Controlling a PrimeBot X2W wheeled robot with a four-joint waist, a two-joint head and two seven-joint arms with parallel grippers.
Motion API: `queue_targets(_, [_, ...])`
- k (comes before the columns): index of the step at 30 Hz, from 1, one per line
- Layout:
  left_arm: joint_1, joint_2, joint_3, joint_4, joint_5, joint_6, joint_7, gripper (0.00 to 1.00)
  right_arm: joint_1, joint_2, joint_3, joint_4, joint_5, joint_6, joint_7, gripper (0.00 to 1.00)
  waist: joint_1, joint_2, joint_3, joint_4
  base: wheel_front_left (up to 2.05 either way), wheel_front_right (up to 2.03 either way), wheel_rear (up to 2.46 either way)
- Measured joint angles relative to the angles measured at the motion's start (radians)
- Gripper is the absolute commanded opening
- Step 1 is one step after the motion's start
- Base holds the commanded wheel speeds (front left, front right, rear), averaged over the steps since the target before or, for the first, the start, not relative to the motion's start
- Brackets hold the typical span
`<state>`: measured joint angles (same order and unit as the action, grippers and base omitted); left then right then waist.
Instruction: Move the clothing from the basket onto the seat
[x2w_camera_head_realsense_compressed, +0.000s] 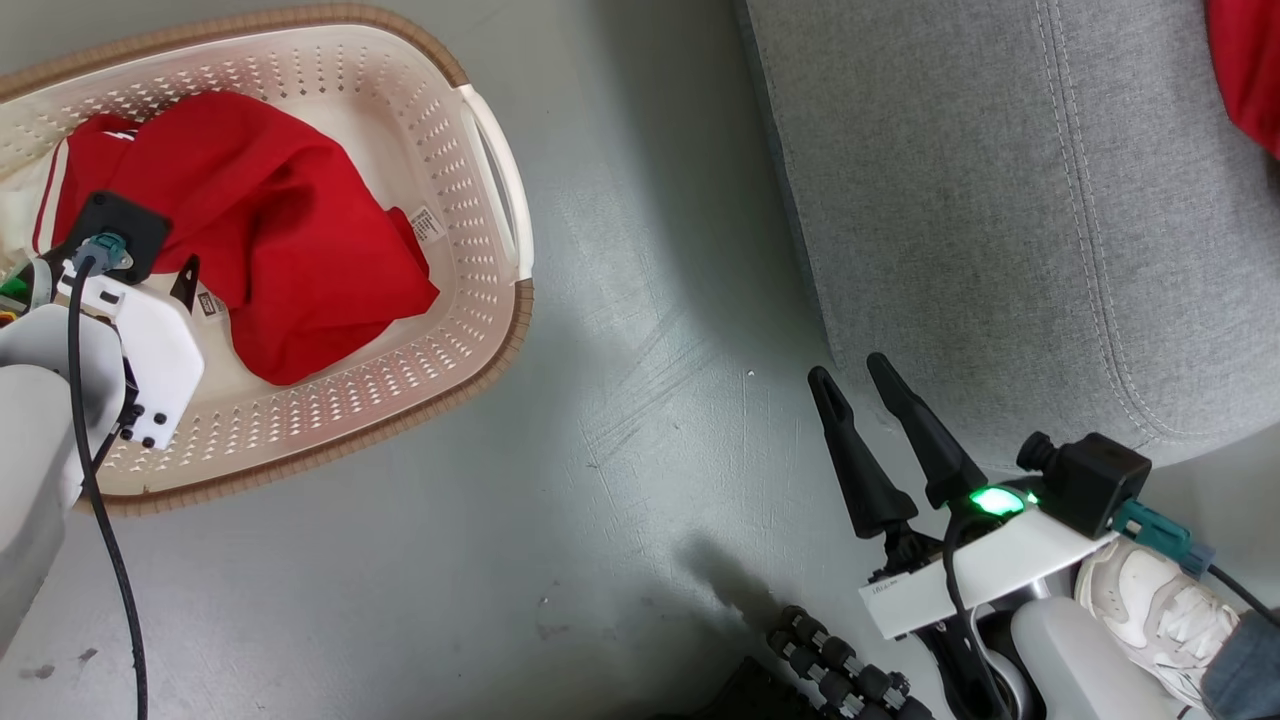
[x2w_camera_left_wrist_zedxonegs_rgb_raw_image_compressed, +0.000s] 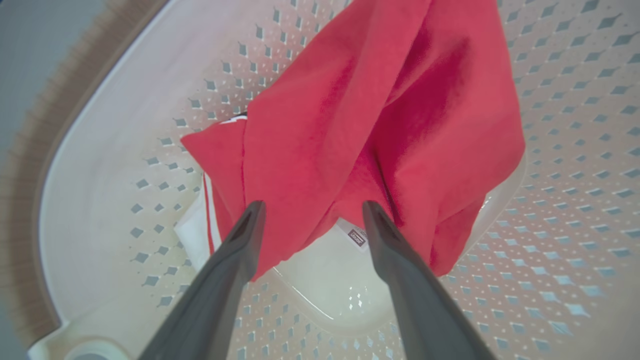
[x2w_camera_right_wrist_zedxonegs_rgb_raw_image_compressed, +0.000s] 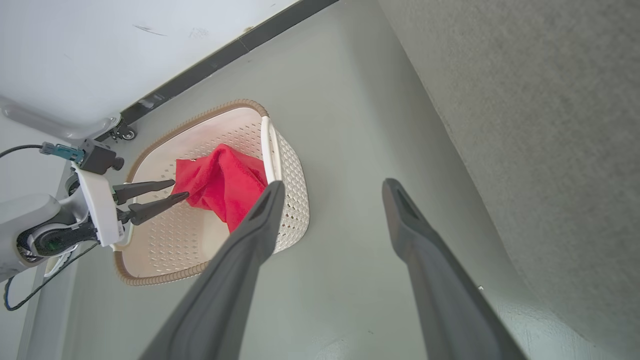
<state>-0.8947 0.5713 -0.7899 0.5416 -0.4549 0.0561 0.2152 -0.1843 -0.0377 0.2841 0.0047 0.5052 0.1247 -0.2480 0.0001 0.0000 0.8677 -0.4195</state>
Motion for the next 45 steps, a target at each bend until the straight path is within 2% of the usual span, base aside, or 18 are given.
queue_targets(22, [-0.001,0.008,0.001,0.007,0.002,0.0,-0.005,1.0,-0.005,0.0,0.01,0.0,0.0,0.0,0.0,1.0,0.0,0.0,0.014,-0.01,0.0,0.0,0.0])
queue_targets(28, [-0.001,0.012,0.001,0.009,0.002,0.0,-0.005,0.82,-0.005,0.0,0.01,0.0,0.0,0.0,0.0,1.0,0.0,0.0,0.019,-0.014,0.0,0.0,0.0])
queue_targets(34, [-0.002,0.021,0.001,0.01,0.007,0.0,-0.005,0.78,-0.005,0.0,0.012,-0.001,0.001,0.0,0.0,1.0,0.0,0.0,0.026,-0.018,0.0,0.0,0.0])
queue_targets(37, [-0.007,0.023,0.001,0.011,0.009,0.0,-0.006,0.7,-0.005,0.0,0.012,-0.001,0.001,0.0,0.0,1.0,0.0,0.0,0.03,-0.019,0.0,0.0,0.0])
queue_targets(42, [-0.021,0.023,0.002,0.012,0.009,0.005,-0.015,0.51,-0.005,0.0,0.012,-0.001,0.0,0.0,0.0,1.0,0.0,0.0,0.034,-0.018,0.0,0.0,0.0])
queue_targets(45, [-0.021,0.023,0.002,0.012,0.009,0.005,-0.015,0.45,-0.005,0.0,0.014,-0.001,0.001,0.0,0.0,1.0,0.0,0.0,0.036,-0.019,0.0,0.0,0.0])
